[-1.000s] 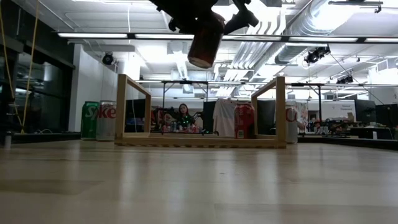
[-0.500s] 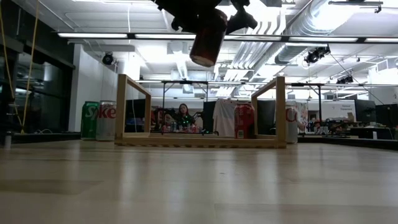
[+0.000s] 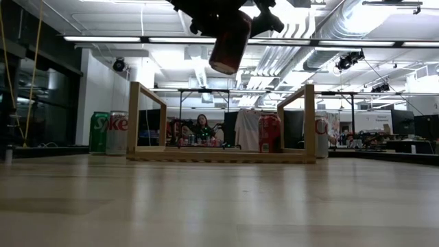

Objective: Place canned beverage on shelf
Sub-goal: Put the left red soda can aligned with the other red soda can on the shelf

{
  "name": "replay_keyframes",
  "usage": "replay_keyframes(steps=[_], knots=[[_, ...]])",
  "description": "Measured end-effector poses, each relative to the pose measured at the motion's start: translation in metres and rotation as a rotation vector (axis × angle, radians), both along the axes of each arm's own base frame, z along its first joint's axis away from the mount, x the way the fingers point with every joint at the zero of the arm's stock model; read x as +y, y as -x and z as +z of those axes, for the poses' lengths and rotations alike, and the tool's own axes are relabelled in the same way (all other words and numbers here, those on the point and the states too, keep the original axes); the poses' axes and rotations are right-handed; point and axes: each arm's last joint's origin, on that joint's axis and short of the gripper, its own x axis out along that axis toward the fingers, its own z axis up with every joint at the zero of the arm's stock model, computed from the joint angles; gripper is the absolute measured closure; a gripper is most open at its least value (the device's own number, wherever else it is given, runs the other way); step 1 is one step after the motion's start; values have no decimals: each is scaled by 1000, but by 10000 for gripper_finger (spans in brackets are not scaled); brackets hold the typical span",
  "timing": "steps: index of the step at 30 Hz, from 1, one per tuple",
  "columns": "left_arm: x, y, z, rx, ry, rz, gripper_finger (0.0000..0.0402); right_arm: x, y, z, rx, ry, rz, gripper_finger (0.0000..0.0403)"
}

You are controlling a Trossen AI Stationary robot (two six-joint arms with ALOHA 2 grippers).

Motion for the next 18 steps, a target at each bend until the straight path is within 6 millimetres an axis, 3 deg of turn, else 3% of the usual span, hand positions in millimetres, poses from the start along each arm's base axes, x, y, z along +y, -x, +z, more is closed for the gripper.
replay_keyframes(steps=[7,12,15,18], knots=[[1,8,-13,152,34,15,67,-11,20,6,70,39,-59,111],[-1,31,-14,303,104,37,67,-24,32,4,153,52,-94,111],[-1,49,-7,274,174,52,67,-33,36,3,186,55,-106,111],[-3,71,4,127,220,70,67,-48,37,0,202,72,-125,111]])
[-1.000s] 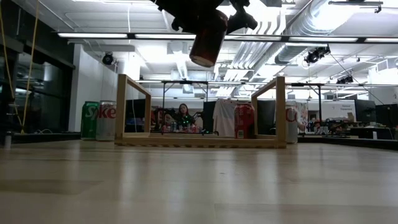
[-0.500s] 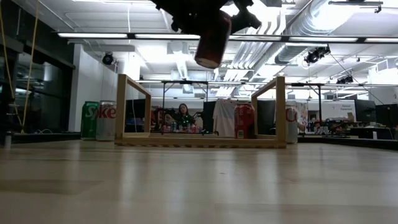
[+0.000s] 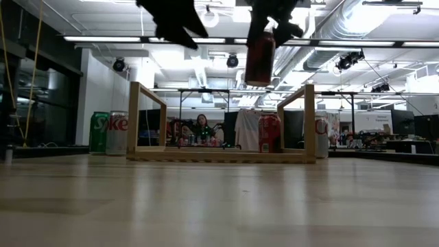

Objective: Place canned beverage on shelf
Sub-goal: Put the left red soda can aligned with the other red soda can on the shelf

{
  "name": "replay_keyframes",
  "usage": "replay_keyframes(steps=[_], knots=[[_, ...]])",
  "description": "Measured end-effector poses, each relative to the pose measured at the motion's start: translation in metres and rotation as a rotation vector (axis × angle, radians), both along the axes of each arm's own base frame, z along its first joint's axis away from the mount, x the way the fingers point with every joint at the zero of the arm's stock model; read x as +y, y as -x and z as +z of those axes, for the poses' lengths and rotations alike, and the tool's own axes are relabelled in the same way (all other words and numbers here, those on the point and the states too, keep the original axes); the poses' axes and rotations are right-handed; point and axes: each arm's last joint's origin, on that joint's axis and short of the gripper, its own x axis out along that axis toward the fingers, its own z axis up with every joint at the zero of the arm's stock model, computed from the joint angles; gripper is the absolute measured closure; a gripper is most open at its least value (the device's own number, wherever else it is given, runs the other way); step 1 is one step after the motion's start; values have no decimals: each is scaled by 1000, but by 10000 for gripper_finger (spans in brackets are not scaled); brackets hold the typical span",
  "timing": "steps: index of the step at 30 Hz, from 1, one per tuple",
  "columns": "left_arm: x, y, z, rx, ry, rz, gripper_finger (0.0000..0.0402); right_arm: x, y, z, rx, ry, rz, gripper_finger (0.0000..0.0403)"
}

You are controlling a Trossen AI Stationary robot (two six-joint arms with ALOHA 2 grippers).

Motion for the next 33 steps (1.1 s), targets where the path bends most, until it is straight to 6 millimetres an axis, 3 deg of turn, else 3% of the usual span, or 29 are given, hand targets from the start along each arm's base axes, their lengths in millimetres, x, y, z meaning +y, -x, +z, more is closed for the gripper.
replay_keyframes(steps=[7,14,19,24,30,33], knots=[[-4,67,11,-446,107,106,67,-44,-7,-28,126,-14,-14,111],[-9,116,9,-607,156,216,67,-78,-28,-77,250,-79,9,111],[-10,127,11,-643,156,222,67,-92,-36,-101,277,-117,-28,111],[-10,128,11,-645,156,221,67,-98,-39,-101,208,-120,-105,111],[-10,128,11,-635,135,211,67,-91,-40,-110,218,-117,-147,111],[-10,128,11,-635,134,210,67,-82,-39,-119,304,-111,-41,111]])
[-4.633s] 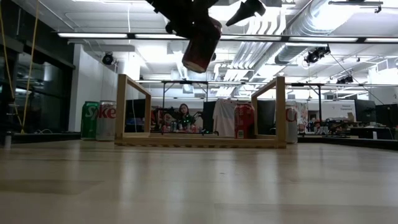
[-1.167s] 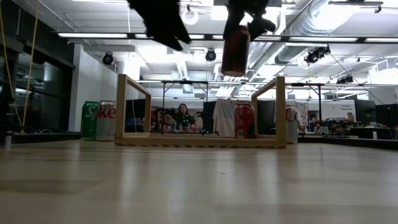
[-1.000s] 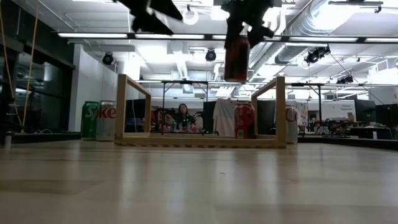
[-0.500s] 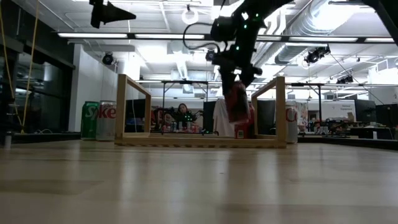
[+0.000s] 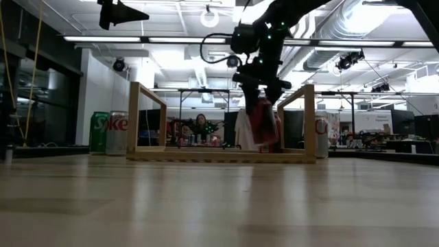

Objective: Place canned beverage on shelf
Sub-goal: Put the left red soda can aligned with the other red soda can on the shelf

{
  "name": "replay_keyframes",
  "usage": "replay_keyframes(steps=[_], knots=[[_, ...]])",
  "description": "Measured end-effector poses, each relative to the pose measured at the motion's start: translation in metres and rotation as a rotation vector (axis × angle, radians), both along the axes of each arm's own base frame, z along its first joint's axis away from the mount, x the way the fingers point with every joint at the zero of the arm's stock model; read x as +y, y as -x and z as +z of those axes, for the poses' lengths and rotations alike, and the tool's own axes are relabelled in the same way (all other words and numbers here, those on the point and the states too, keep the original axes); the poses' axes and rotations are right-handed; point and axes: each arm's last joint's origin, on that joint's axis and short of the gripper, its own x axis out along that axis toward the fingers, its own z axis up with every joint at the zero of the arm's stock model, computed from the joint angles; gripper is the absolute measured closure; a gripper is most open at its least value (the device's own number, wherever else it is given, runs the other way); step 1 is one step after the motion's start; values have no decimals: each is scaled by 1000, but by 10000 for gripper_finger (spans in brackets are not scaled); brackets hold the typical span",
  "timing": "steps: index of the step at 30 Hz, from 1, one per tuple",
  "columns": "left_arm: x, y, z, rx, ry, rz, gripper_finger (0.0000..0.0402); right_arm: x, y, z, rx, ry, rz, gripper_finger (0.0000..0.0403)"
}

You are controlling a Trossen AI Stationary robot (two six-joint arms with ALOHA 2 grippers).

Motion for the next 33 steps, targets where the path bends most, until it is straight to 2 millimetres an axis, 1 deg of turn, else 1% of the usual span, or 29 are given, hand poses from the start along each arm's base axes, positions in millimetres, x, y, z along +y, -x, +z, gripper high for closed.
replay_keyframes(steps=[4,7,9,11,13,17,19,22,25,33], knots=[[0,0,0,0,0,-8,67,4,-3,6,44,13,266,111],[0,0,0,-1,1,-10,67,1,-3,16,32,3,496,111],[0,0,0,0,1,-11,67,1,1,17,70,-10,625,111],[0,0,0,0,1,-11,67,0,9,13,149,-38,699,111],[0,0,0,-1,1,-11,67,-6,16,7,161,-68,706,111],[0,0,0,-6,10,-11,67,-21,24,-8,133,-90,661,111],[0,0,0,-14,24,-7,67,-25,24,-15,112,-76,641,111],[0,0,0,-17,24,-4,67,-27,21,-19,72,-37,650,111],[0,0,1,-31,39,1,67,-27,21,-27,68,-32,659,111],[0,0,1,-34,45,2,67,-29,22,-29,83,-4,677,107]])
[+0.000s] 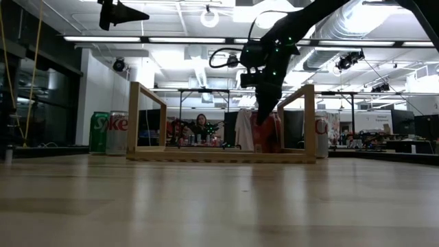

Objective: Place canned beverage on shelf
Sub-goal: Put the left red soda can aligned with the other red soda can on the shelf

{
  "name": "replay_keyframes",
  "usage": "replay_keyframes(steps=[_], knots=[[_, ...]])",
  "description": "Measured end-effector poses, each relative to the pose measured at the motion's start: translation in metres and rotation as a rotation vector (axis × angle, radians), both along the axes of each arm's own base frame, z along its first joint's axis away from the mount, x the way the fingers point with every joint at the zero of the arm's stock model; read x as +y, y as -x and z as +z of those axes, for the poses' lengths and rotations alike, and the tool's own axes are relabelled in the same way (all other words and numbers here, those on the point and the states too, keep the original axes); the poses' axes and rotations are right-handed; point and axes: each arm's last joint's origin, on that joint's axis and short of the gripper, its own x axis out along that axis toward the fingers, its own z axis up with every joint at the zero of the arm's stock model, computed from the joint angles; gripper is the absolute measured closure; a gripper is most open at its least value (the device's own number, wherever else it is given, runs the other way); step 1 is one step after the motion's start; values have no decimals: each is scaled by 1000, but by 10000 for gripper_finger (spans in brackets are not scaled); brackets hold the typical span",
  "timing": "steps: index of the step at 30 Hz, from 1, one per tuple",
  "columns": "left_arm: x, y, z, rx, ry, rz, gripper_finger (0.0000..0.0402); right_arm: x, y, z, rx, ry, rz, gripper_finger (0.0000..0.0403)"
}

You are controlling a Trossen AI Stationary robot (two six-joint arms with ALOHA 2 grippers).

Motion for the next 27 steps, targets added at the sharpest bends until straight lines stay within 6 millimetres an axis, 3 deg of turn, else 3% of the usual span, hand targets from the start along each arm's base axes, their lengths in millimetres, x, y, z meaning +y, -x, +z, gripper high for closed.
replay_keyframes(steps=[8,20,27], knots=[[0,0,0,0,0,0,67,-1,2,-2,30,15,-5,64],[0,0,0,0,0,0,67,-1,3,-2,57,27,-52,58],[0,0,0,0,0,-2,67,-4,-3,23,14,54,-54,57]])
